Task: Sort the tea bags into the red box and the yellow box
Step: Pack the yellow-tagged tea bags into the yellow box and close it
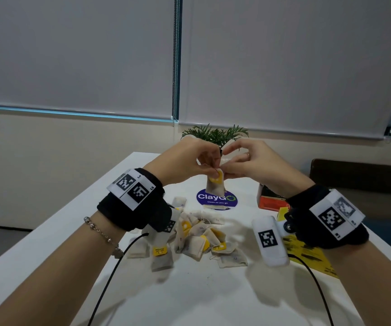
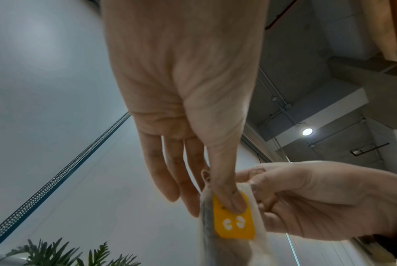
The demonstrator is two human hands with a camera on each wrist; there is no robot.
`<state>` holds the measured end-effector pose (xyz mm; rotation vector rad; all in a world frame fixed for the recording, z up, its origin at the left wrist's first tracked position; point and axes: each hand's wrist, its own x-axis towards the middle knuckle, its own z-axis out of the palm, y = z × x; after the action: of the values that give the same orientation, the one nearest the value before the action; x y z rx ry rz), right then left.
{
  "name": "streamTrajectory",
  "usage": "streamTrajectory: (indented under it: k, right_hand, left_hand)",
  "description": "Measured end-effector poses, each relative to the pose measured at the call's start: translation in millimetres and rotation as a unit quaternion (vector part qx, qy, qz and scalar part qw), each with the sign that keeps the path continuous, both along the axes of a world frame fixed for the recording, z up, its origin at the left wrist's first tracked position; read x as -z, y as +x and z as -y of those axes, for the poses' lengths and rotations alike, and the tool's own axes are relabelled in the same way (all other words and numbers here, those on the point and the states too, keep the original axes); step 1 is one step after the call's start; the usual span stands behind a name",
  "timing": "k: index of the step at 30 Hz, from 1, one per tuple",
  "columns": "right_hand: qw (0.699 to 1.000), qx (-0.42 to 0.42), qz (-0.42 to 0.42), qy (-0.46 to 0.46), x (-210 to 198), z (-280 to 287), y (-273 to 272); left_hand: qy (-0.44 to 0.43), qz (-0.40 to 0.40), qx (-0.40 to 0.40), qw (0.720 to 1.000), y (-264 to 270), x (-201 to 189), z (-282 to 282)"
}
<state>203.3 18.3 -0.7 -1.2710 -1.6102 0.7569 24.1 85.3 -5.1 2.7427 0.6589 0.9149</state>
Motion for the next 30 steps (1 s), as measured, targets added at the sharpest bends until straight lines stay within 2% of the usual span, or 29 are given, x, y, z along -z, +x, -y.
streamTrajectory:
  k: [2,3,4,5,7,8,10,13,15,18,23,30]
  right_hand:
    - [1.000,0.017,-0.007,-0.012,2,-2,-1]
    - [0.999,0.023,0.017,-0.025,3,-3,0]
    - [0.996,0.023,0.074,-0.041,6,-4,1]
    - [0.984,0.015,0.168,-0.060,9,-6,2]
    - [0.922,-0.038,0.369,-0.116,15,-7,0]
    - [0.885,-0.071,0.436,-0.149,20,-6,-4]
    - [0.842,-0.122,0.479,-0.217,27,-6,-12]
    - [0.822,-0.130,0.494,-0.252,34,-8,-18]
    - [0.835,-0.093,0.496,-0.218,35,-10,-15]
    - [0.875,-0.030,0.463,-0.138,32,-14,-7]
    - [0.946,0.020,0.317,-0.061,21,-14,7]
    - [0.978,0.029,0.202,0.049,16,-18,8]
  left_hand:
    - [0.001,-0.017,-0.013,1.000,-4,-3,-1]
    - [-0.004,-0.021,-0.020,1.000,-7,-6,-1]
    - [-0.010,-0.022,-0.028,0.999,-11,-8,-2]
    - [-0.017,-0.019,-0.035,0.999,-14,-10,-3]
    - [-0.039,-0.009,-0.047,0.998,-21,-14,-3]
    - [-0.049,-0.005,-0.051,0.997,-24,-16,-3]
    - [-0.063,-0.006,-0.055,0.996,-28,-19,-3]
    - [-0.074,-0.012,-0.050,0.996,-30,-21,-1]
    - [-0.083,-0.016,-0.043,0.995,-31,-21,0]
    - [-0.109,-0.033,-0.027,0.993,-31,-21,1]
    - [-0.129,-0.038,-0.014,0.991,-24,-17,4]
    - [-0.097,-0.085,-0.016,0.992,-13,-12,7]
